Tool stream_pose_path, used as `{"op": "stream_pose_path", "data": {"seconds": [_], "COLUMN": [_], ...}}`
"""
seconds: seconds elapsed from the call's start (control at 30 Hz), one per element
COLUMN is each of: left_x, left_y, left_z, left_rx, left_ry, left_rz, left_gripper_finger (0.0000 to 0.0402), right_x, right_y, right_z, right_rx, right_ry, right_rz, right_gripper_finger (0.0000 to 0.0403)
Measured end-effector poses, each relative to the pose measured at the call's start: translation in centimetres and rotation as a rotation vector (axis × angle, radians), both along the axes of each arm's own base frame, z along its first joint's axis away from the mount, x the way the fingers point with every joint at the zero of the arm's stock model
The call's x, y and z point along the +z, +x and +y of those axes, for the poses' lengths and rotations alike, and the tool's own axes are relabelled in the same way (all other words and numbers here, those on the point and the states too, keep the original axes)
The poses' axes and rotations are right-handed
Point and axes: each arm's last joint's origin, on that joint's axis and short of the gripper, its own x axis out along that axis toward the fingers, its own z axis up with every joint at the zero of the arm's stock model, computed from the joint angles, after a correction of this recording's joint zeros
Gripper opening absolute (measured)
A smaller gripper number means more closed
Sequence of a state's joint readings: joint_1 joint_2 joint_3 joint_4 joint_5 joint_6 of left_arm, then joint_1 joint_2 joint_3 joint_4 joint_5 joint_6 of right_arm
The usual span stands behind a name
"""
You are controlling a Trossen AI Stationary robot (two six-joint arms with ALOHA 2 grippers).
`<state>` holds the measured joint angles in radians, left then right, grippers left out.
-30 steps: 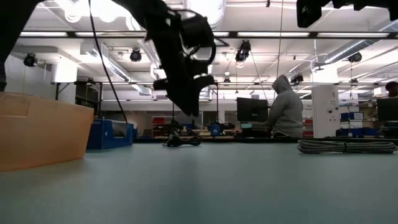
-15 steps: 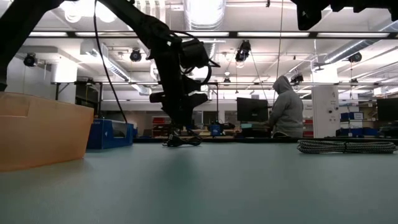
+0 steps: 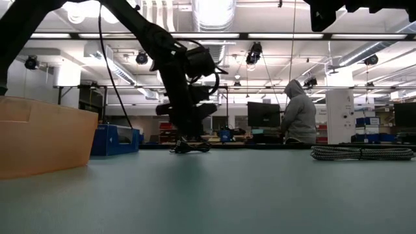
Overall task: Pick and place USB-C Cables
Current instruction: Put the black charger cable into the orange bin
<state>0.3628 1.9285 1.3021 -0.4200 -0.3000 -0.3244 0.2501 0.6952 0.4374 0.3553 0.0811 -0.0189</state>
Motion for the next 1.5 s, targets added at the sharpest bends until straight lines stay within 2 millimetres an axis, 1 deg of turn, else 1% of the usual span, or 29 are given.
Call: {"op": "stream_pose_path", "data": {"seconds": [0.2, 0.63, 0.73, 0.93, 1.03, 1.13, 1.37, 1.5], "left_x": [-0.9, -3.2, -3.3, -3.3, -3.3, -3.3, -3.2, -2.3], "left_y": [-0.4, -1.4, -1.5, -1.5, -1.5, -1.5, -1.4, -1.0], "left_z": [0.2, -0.2, -0.3, -0.3, -0.3, -0.3, -0.4, -0.9], "left_rx": [0.017, 0.022, 0.022, 0.022, 0.021, 0.021, 0.014, -0.017], "left_ry": [0.018, 0.021, 0.020, 0.021, 0.022, 0.022, 0.026, 0.040], "left_rz": [-0.003, -0.030, -0.028, -0.030, -0.032, -0.032, -0.035, -0.054], "left_gripper_finger": [0.0134, 0.0133, 0.0117, 0.0054, 0.0030, 0.0024, 0.0023, 0.0022], "right_x": [0.0, 0.0, 0.0, 0.0, 0.0, 0.0, 0.0, 0.0], "right_y": [0.0, 0.0, 0.0, 0.0, 0.0, 0.0, 0.0, 0.0], "right_z": [0.0, 0.0, 0.0, 0.0, 0.0, 0.0, 0.0, 0.0], "right_rx": [0.000, 0.000, 0.000, -0.001, -0.001, -0.001, -0.001, -0.001], "right_ry": [0.000, 0.000, 0.000, 0.000, 0.000, 0.000, -0.001, -0.003], "right_rz": [0.000, 0.001, 0.001, 0.001, 0.001, 0.001, 0.002, 0.003], "right_gripper_finger": [0.0153, 0.0153, 0.0153, 0.0153, 0.0153, 0.0153, 0.0153, 0.0153]}}
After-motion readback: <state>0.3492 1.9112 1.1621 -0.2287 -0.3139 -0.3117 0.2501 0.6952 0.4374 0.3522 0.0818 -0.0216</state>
